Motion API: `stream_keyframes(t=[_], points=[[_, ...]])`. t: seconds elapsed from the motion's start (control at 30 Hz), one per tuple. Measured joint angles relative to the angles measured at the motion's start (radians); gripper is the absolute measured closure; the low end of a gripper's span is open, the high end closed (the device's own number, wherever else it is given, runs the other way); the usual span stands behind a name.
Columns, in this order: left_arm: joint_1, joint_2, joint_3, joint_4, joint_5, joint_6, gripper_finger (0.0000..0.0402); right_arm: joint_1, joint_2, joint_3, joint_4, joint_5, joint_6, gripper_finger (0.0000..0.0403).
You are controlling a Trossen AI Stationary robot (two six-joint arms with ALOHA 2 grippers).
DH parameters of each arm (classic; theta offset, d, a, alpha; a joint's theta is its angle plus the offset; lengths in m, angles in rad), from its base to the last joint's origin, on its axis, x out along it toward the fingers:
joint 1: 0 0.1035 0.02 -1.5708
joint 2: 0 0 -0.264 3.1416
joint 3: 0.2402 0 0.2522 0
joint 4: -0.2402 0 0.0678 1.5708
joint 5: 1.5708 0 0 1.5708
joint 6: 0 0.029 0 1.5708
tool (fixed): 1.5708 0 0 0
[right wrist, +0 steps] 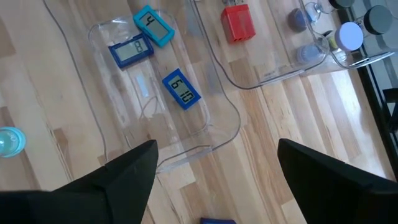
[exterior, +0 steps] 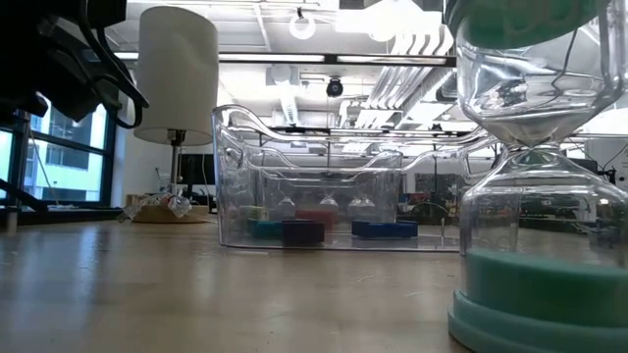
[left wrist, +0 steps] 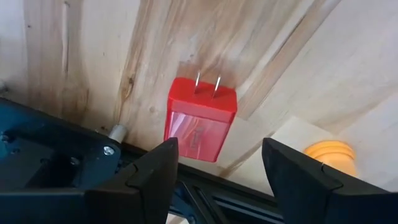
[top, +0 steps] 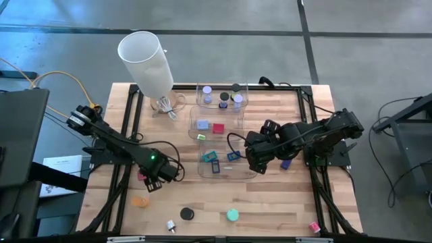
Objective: Pick & Place Office items
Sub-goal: Put the red charger adapter into the middle transparent bin
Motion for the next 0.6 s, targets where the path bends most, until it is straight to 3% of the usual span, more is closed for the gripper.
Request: stream_keyframes(t=[0.27, 0.47, 0.6], points=[[0.0, 0.0, 0.0, 0.005, -0.017, -0.02, 0.0164, 0.0, 0.0, 0.0, 0.0, 0.0, 0.0, 0.0081], [-0.036, 0.0, 0.0, 0.014, -0.105, -0.024, 0.0101, 0.0, 0.0, 0.0, 0.0, 0.0, 0.0, 0.0081], [-0.06, 0.0, 0.0, 0.011, -0.099, -0.011, 0.0066, 0.0, 0.0, 0.0, 0.0, 0.0, 0.0, 0.0081]])
